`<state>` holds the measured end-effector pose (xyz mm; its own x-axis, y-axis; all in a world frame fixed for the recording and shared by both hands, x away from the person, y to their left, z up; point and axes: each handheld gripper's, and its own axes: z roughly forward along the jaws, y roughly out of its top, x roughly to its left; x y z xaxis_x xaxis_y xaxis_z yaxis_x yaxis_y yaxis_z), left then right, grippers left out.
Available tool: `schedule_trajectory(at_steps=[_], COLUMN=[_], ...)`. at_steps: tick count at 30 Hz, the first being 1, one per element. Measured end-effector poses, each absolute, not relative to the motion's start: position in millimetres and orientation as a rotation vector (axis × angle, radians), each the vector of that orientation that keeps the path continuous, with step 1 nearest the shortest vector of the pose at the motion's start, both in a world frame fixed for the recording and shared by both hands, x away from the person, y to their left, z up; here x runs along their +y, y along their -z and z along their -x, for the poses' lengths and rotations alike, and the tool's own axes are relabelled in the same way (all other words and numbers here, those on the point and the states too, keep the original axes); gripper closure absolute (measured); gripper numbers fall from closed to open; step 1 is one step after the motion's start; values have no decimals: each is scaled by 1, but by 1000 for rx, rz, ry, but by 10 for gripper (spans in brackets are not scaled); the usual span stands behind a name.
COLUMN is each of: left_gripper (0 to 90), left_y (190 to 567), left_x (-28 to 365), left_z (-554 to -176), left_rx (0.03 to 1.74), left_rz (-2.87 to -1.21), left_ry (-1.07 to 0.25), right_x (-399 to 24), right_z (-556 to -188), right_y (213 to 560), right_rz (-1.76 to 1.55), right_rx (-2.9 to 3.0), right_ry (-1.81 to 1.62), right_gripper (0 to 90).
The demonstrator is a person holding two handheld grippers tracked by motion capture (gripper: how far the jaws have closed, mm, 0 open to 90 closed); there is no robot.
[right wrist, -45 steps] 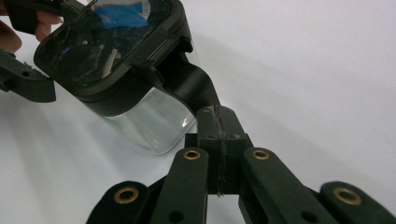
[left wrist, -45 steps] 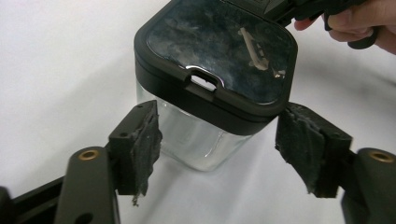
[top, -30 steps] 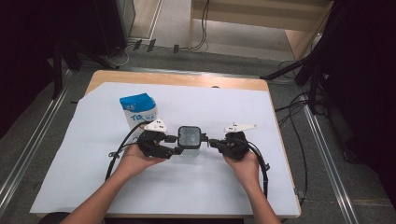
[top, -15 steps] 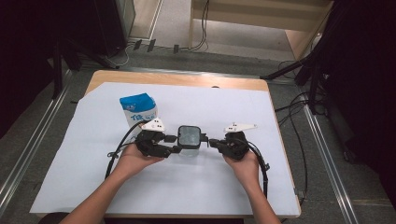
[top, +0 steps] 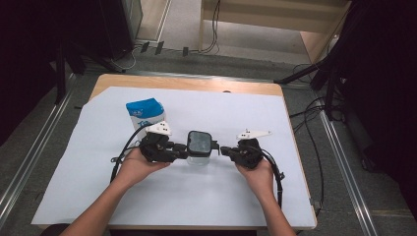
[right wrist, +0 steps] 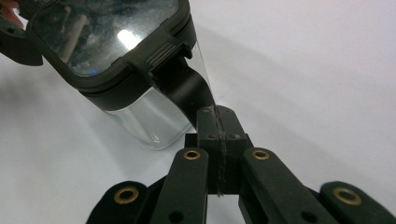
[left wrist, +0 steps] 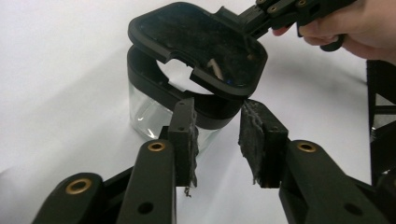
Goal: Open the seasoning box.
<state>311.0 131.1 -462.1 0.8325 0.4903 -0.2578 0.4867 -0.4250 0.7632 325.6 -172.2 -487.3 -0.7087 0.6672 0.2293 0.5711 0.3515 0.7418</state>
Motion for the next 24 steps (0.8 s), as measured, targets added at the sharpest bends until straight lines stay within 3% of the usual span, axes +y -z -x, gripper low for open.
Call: schedule_trajectory(at_steps=[10,24], left_gripper=[890,900], left_y=[453,426], left_x=[135,105], left_z=[-318,-325], left_rx=[727,701], left_rz=[-2057,-2071], left_ry=[61,13], right_x=[-171,-169], right_z=[-325,-321], right_y=[487,486], right_rz=[-1153,-1137], right_rx=[2488,2466], right_ry=[-1295,-1278], right_gripper=[900,900])
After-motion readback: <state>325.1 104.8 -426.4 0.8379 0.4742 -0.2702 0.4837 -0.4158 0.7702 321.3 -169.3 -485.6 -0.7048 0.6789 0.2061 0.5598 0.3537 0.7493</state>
